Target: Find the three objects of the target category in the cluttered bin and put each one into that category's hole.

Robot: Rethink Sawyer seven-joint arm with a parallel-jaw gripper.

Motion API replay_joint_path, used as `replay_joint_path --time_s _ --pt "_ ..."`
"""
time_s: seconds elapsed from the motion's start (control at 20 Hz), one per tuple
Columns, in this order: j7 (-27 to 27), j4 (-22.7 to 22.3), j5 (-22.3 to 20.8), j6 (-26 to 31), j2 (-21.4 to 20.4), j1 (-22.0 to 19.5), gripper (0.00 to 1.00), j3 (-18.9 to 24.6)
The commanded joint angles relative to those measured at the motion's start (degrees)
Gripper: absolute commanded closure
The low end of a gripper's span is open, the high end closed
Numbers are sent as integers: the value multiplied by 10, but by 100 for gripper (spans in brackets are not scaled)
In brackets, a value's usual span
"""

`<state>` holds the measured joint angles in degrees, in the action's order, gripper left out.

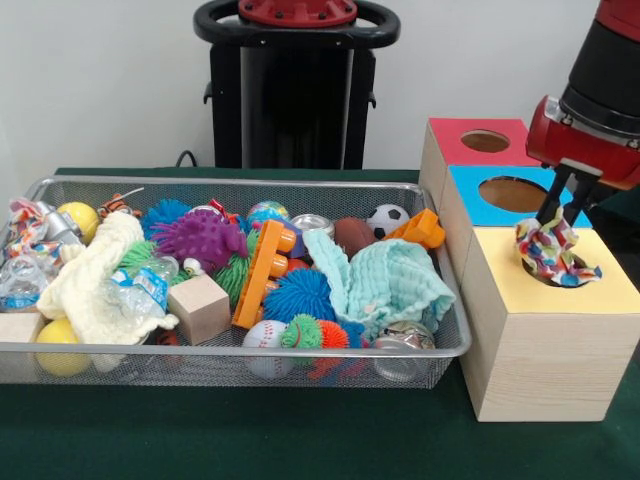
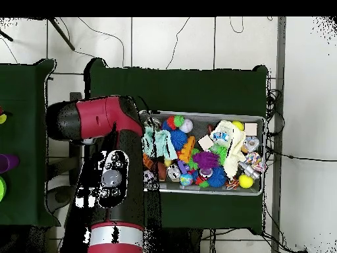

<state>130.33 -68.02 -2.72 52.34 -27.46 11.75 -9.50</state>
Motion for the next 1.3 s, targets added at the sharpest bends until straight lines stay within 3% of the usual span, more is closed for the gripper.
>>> replay_joint_path --time_s 0.05,0.4,1.3 --pt "59 -38 -20 -31 34 8 100 17" --pt "64 -38 -31 -55 46 27 100 6" --pt "21 -76 -35 -124 44 -2 100 23"
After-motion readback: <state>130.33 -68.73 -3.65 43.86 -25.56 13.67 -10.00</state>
